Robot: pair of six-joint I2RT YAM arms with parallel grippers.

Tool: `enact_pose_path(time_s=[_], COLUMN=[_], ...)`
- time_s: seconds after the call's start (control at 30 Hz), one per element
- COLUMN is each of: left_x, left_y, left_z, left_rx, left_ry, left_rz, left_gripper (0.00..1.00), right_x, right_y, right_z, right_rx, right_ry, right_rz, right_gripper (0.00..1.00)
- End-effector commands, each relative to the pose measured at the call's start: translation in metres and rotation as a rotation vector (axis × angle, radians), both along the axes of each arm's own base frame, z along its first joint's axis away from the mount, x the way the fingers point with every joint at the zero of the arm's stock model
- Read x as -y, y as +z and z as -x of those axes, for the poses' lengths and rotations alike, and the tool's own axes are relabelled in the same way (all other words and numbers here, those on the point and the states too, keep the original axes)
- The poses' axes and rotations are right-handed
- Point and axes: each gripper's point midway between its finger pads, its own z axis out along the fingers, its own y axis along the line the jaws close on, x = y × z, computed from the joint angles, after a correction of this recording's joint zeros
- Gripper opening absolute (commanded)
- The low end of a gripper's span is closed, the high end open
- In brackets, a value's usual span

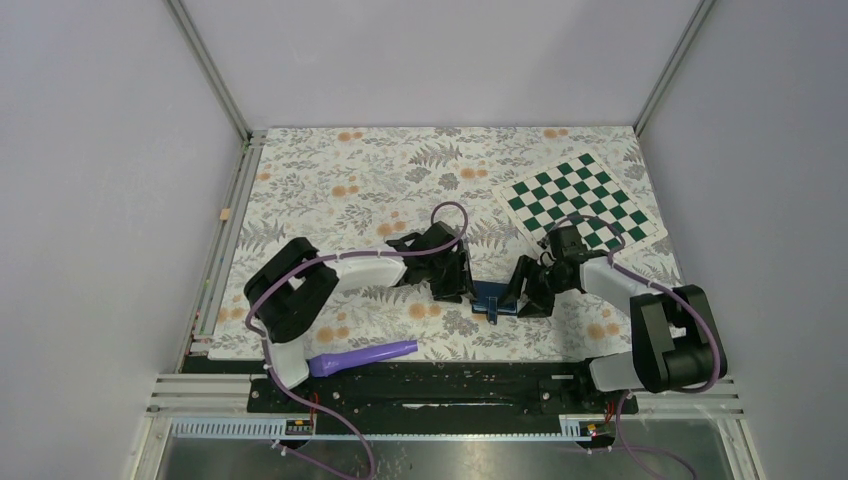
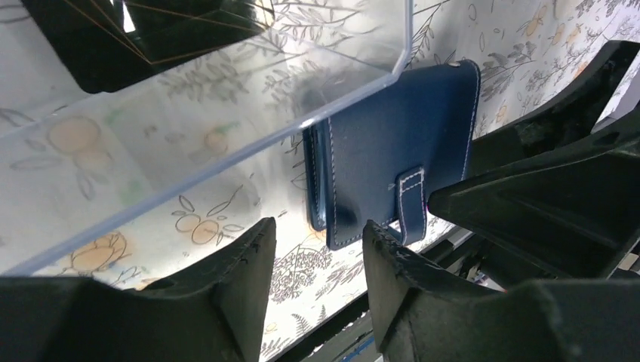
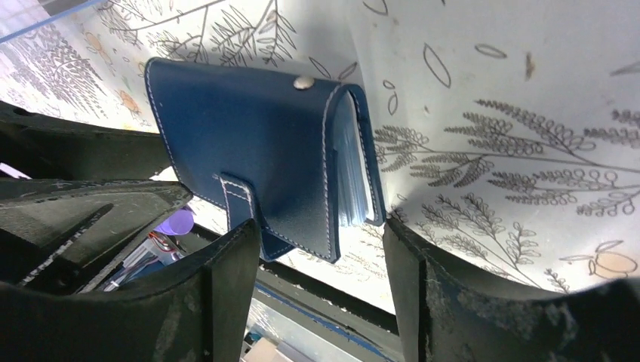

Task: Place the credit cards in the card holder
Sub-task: Close the card holder at the center of the board.

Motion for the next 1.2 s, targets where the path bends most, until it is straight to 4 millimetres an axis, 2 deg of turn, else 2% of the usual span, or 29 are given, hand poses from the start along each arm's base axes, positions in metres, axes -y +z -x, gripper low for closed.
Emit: enact_pose_path(time_s=[0.0, 0.13, 0.27, 0.3, 0.5, 0.63, 0.7, 0.8, 0.83, 0.97, 1.0, 1.1, 1.17], left_x=[0.013, 0.014, 0.015, 0.016, 0.022, 0.015, 0.011, 0.003, 0.001, -0.008, -0.010, -0.018, -0.025], left_y=[-0.002, -0.011, -0.016, -0.019, -0.023, -0.022, -0.019, -0.016, -0.015, -0.008, -0.006, 0.000, 0.003], left_z=[-0.007, -0.004, 0.000, 0.002, 0.012, 0.014, 0.015, 0.019, 0.021, 0.031, 0.033, 0.042, 0.047], left_rx=[-0.011, -0.031, -0.043, -0.049, -0.058, -0.052, -0.041, -0.035, -0.031, -0.023, -0.021, -0.007, 0.010], left_ry=[0.005, -0.002, -0.021, -0.028, -0.057, -0.051, -0.052, -0.057, -0.062, -0.087, -0.096, -0.141, -0.191], left_rz=[0.041, 0.035, 0.031, 0.024, 0.016, 0.004, -0.005, -0.022, -0.027, -0.031, -0.029, -0.044, -0.069], left_gripper=[0.44, 0.33, 0.24, 0.22, 0.14, 0.09, 0.06, 0.00, 0.00, 0.00, 0.00, 0.00, 0.00], right_x=[0.004, -0.002, -0.009, -0.012, -0.029, -0.032, -0.032, -0.030, -0.027, -0.010, -0.006, 0.002, 0.002], right_y=[-0.007, -0.014, -0.018, -0.017, -0.004, 0.006, 0.011, 0.018, 0.019, 0.027, 0.031, 0.041, 0.045], right_z=[-0.016, -0.015, -0.013, -0.013, -0.018, -0.018, -0.015, -0.006, -0.003, 0.005, 0.002, -0.008, -0.015], right_rx=[0.037, 0.014, 0.013, 0.013, 0.060, 0.082, 0.086, 0.085, 0.084, 0.129, 0.154, 0.214, 0.229], right_ry=[0.012, 0.019, 0.019, 0.020, 0.023, 0.025, 0.027, 0.042, 0.047, 0.063, 0.058, 0.075, 0.114], right_rz=[0.031, -0.009, -0.057, -0.080, -0.209, -0.243, -0.244, -0.238, -0.220, -0.108, -0.077, -0.020, -0.004], right_gripper=[0.67, 0.56, 0.37, 0.31, 0.17, 0.04, 0.02, 0.04, 0.09, 0.46, 0.52, 0.64, 0.67])
